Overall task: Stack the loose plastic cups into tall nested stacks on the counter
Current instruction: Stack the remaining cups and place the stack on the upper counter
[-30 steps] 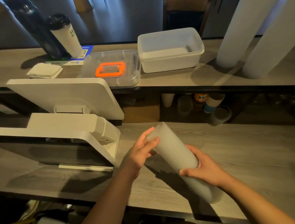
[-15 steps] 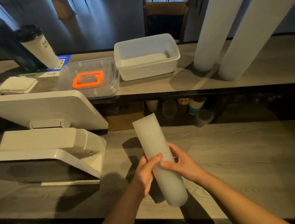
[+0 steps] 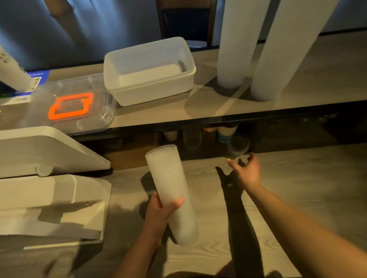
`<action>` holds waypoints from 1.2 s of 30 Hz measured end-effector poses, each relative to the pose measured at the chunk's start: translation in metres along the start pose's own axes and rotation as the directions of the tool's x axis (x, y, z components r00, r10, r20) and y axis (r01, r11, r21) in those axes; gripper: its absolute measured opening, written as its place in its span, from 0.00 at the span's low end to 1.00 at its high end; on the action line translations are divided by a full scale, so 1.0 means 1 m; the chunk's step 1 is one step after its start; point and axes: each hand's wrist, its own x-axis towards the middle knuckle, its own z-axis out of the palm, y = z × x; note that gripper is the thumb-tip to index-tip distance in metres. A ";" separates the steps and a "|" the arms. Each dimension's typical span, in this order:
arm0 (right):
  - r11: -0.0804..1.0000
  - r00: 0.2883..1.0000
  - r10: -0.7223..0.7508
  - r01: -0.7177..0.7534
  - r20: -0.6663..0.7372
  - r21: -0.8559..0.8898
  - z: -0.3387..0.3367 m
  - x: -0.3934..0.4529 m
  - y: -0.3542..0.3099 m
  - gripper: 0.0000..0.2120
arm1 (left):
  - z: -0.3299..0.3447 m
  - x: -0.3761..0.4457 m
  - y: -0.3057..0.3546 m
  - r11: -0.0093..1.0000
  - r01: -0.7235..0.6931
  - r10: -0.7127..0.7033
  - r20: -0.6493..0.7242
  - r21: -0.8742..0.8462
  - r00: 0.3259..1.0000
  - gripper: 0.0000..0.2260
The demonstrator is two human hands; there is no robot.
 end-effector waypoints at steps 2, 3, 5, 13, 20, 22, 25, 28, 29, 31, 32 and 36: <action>0.998 0.998 -0.042 0.039 -0.046 -0.058 0.004 0.011 0.001 0.49 | 0.002 0.004 0.001 0.999 -0.017 0.017 -0.009 0.037 1.000 0.46; 0.994 0.996 -0.062 0.056 -0.061 -0.093 0.005 0.014 0.002 0.49 | 0.003 0.006 0.001 0.998 -0.025 0.026 -0.014 0.052 1.000 0.47; 0.980 0.993 -0.098 0.084 -0.068 -0.179 0.009 0.020 0.003 0.49 | 0.004 0.011 0.001 0.997 -0.029 0.031 -0.023 0.068 0.999 0.45; 0.892 0.990 -0.139 0.115 -0.022 -0.437 0.020 0.041 -0.012 0.36 | 0.003 0.021 0.001 0.996 -0.010 0.014 -0.043 0.090 0.999 0.43; 0.870 0.976 -0.179 0.216 0.124 -0.444 0.016 0.043 -0.011 0.27 | -0.006 0.021 0.002 0.997 -0.017 0.019 -0.033 0.075 0.999 0.38; 0.865 0.967 -0.199 0.249 0.159 -0.435 0.020 0.038 -0.009 0.31 | -0.009 0.019 0.003 0.998 -0.017 0.020 -0.040 0.068 0.999 0.37; 0.810 0.953 -0.242 0.302 0.182 -0.503 0.025 0.035 -0.008 0.33 | -0.012 0.014 0.005 0.997 -0.017 0.022 -0.054 0.079 0.998 0.36; 0.787 0.934 -0.292 0.357 0.205 -0.504 0.029 0.031 -0.007 0.31 | -0.014 0.009 0.004 0.996 -0.026 0.030 -0.055 0.084 0.998 0.36; 0.787 0.926 -0.305 0.377 0.223 -0.488 0.030 0.028 -0.007 0.32 | -0.016 0.007 0.004 0.996 -0.024 0.029 -0.056 0.084 0.998 0.36; 0.799 0.913 -0.329 0.405 0.240 -0.445 0.033 0.020 -0.006 0.36 | -0.018 0.003 0.004 0.996 -0.018 0.023 -0.059 0.084 0.998 0.38; 0.809 0.912 -0.334 0.408 0.240 -0.424 0.035 0.016 -0.006 0.38 | -0.020 0.001 0.003 0.996 -0.017 0.022 -0.061 0.082 0.998 0.39; 0.854 0.912 -0.281 0.380 0.300 -0.355 0.045 0.012 -0.015 0.39 | -0.024 -0.007 0.000 0.996 -0.021 0.027 -0.075 0.083 0.997 0.39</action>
